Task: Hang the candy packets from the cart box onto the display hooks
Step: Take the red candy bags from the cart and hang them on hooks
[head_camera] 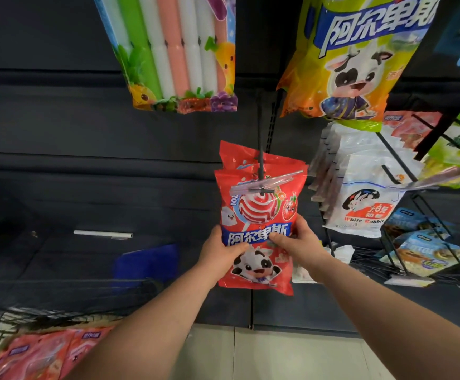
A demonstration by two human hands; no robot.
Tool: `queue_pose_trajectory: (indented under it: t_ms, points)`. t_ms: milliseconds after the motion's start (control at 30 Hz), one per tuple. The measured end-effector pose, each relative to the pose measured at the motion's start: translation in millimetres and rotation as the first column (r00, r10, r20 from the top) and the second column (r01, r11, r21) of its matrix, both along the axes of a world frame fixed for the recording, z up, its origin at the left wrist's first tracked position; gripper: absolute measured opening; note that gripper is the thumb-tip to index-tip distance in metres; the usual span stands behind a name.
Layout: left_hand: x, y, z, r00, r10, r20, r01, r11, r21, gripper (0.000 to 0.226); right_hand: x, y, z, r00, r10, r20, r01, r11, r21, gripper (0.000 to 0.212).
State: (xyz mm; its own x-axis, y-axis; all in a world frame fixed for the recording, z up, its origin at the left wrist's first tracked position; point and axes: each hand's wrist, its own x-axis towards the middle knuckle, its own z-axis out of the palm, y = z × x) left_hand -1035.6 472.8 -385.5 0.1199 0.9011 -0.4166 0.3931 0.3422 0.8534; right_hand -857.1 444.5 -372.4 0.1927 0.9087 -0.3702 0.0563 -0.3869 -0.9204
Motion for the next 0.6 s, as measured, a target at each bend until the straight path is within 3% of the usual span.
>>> queue_pose_trajectory:
  t_ms: [200, 600]
  points:
    - [9, 25, -15, 0.992, 0.058, -0.108, -0.052, 0.997, 0.057, 0.051, 0, 22, -9, 0.990, 0.034, 0.136, -0.035, 0.999, 0.002, 0.060]
    - [25, 63, -23, 0.947, 0.076, -0.311, -0.057, 0.996, 0.070, 0.051, -2, 56, -11, 0.966, 0.032, 0.257, -0.018, 0.998, -0.057, 0.062]
